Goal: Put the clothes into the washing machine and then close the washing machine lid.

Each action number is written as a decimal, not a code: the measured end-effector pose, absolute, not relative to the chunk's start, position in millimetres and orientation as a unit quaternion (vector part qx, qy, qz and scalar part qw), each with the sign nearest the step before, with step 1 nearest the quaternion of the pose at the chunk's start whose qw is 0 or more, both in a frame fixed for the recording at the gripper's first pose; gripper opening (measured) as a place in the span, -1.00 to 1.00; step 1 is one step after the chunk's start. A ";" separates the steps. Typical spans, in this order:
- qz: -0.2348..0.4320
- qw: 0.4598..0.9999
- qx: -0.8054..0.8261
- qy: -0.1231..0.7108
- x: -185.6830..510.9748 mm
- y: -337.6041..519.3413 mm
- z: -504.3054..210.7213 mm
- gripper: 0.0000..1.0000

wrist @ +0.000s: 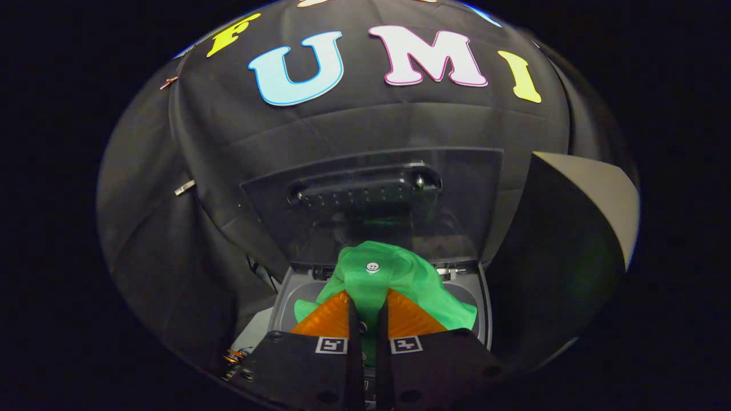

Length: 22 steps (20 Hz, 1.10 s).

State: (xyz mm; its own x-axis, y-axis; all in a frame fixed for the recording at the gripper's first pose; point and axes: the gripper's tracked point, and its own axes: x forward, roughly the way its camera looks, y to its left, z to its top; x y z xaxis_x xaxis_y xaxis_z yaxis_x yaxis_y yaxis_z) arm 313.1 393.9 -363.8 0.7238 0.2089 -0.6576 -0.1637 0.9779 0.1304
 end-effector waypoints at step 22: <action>0.030 0.918 -0.017 0.394 296.6 356.5 -465.6 1.00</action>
State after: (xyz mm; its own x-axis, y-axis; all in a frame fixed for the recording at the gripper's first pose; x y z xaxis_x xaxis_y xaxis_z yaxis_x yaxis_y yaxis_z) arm 296.6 356.5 -465.6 0.6871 0.0423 -0.7254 -0.0695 0.9976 -0.0077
